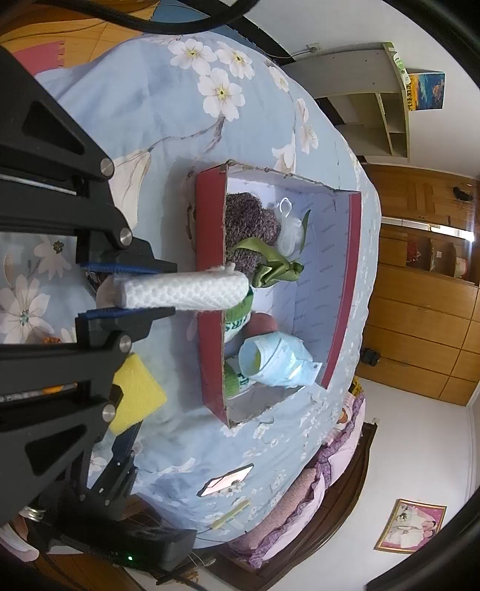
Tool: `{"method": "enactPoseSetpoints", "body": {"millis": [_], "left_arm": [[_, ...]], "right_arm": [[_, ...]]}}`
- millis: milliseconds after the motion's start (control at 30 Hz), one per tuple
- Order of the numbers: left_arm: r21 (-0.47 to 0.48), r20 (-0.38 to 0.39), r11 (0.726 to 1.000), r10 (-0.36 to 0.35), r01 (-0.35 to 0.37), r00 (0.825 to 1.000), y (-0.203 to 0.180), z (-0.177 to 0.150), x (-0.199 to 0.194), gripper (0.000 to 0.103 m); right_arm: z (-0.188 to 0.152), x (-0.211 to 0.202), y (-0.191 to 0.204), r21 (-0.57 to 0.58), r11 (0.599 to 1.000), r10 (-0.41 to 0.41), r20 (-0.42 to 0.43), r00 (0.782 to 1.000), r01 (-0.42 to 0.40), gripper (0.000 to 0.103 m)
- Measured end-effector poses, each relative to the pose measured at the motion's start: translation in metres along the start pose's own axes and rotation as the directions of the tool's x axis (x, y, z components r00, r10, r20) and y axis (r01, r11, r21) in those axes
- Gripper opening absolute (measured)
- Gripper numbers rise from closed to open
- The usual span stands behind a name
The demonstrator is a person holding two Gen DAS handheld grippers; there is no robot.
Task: Organize soft objects
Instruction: 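Carry the white towel and yellow sponge over the box with both grippers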
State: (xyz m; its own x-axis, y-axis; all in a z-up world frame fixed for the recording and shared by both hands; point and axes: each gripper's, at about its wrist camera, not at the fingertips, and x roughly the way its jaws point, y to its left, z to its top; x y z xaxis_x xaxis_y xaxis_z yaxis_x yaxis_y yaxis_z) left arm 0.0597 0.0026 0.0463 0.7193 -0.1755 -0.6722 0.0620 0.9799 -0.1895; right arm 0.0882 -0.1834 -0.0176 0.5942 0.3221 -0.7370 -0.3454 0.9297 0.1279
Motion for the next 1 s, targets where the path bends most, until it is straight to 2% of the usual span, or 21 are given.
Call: {"method": "enactPoseSetpoints", "body": {"millis": [67, 333, 667, 1000], "left_arm": [[-0.002, 0.002, 1.000, 0.000, 0.000, 1.000, 0.000, 0.000, -0.001, 0.015], [-0.001, 0.018, 1.000, -0.001, 0.001, 1.000, -0.001, 0.004, -0.006, 0.015], [0.010, 0.056, 1.000, 0.005, -0.005, 0.998, -0.003, 0.029, -0.010, 0.015], [0.014, 0.057, 0.999, 0.032, -0.033, 0.998, 0.003, 0.054, 0.010, 0.015]], "right_arm": [[0.001, -0.006, -0.002, 0.013, 1.000, 0.017, 0.024, 1.000, -0.017, 0.039], [0.012, -0.031, -0.002, 0.016, 1.000, 0.016, 0.109, 0.994, -0.017, 0.038], [0.040, -0.043, 0.006, -0.003, 1.000, 0.028, 0.153, 0.988, -0.028, 0.038], [0.072, -0.036, 0.012, -0.037, 0.999, 0.029, 0.176, 0.984, -0.023, 0.038]]}}
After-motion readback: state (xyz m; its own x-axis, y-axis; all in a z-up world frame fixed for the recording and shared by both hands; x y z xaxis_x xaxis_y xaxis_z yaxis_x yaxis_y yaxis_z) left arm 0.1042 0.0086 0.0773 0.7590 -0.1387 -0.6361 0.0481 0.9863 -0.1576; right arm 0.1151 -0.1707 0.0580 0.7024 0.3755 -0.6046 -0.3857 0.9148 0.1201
